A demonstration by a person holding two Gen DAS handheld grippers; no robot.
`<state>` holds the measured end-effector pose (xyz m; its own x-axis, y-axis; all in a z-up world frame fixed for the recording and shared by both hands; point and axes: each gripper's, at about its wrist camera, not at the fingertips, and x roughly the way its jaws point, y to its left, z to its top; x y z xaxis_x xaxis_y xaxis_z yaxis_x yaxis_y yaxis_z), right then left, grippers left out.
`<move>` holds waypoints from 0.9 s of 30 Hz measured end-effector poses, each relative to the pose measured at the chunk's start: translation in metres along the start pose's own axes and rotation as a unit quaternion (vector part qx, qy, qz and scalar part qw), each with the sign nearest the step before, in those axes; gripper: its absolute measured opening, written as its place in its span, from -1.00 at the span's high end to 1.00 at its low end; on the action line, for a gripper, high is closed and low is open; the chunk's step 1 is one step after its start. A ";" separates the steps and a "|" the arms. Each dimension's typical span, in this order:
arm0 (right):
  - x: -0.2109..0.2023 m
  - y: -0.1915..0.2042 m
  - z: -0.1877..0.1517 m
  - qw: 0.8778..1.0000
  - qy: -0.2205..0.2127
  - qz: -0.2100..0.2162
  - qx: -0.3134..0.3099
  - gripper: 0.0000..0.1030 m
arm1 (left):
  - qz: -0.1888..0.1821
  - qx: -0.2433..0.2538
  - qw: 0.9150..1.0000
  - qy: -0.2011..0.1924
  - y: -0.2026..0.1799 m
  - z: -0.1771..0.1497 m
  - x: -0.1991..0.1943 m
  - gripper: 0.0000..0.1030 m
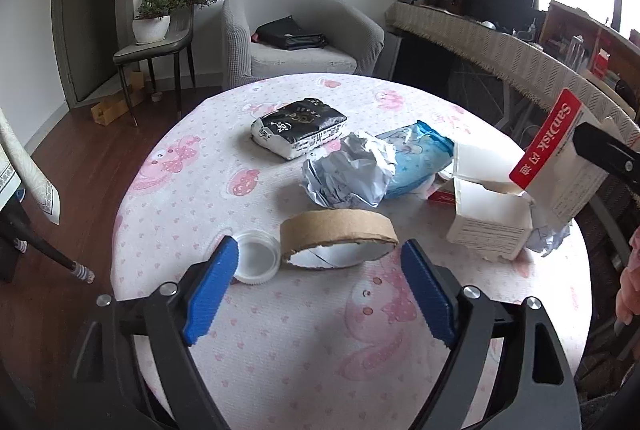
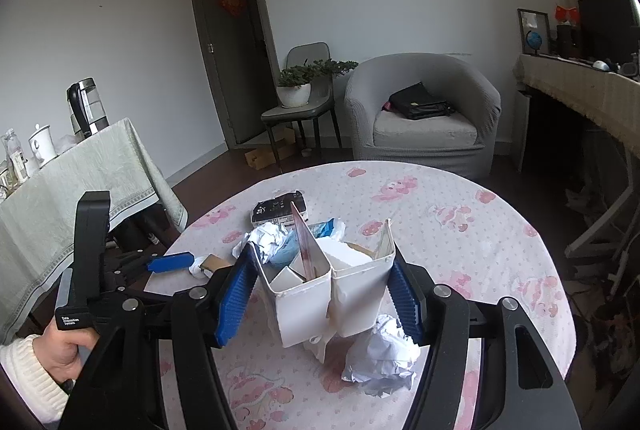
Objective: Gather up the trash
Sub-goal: 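Close the left tool on the brown tape roll while the right tool grasps the paper boxes, then carry the tape roll with the left tool over the green bin while the right tool carries the boxes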
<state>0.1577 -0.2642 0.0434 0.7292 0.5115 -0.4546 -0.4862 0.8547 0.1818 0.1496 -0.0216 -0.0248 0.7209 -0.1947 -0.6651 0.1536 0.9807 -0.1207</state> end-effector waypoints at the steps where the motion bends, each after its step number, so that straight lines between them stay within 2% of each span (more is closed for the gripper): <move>1: 0.000 0.000 0.001 1.000 -0.002 0.001 -0.001 -0.23 | -0.001 0.000 1.000 0.001 0.000 0.001 0.001 -0.70; 9: 0.005 -0.004 0.005 1.000 -0.004 0.008 0.004 -0.23 | 0.008 0.017 1.000 0.020 -0.010 0.010 0.015 -0.69; 13: 0.005 -0.002 0.009 1.000 -0.009 0.012 0.005 -0.23 | 0.009 0.011 1.000 0.024 -0.008 0.011 0.019 -0.42; 16: 0.004 0.002 0.011 1.000 -0.011 0.014 0.002 -0.23 | 0.005 0.010 1.000 0.021 -0.007 0.011 0.019 -0.31; 27: 0.004 0.028 0.024 1.000 -0.018 0.024 -0.009 -0.20 | -0.020 -0.001 1.000 -0.023 0.007 0.013 -0.014 -0.30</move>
<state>0.1586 -0.2365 0.0675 0.7209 0.5554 -0.4146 -0.5297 0.8273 0.1873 0.1491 -0.0116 -0.0064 0.7450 -0.2333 -0.6249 0.1814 0.9724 -0.1468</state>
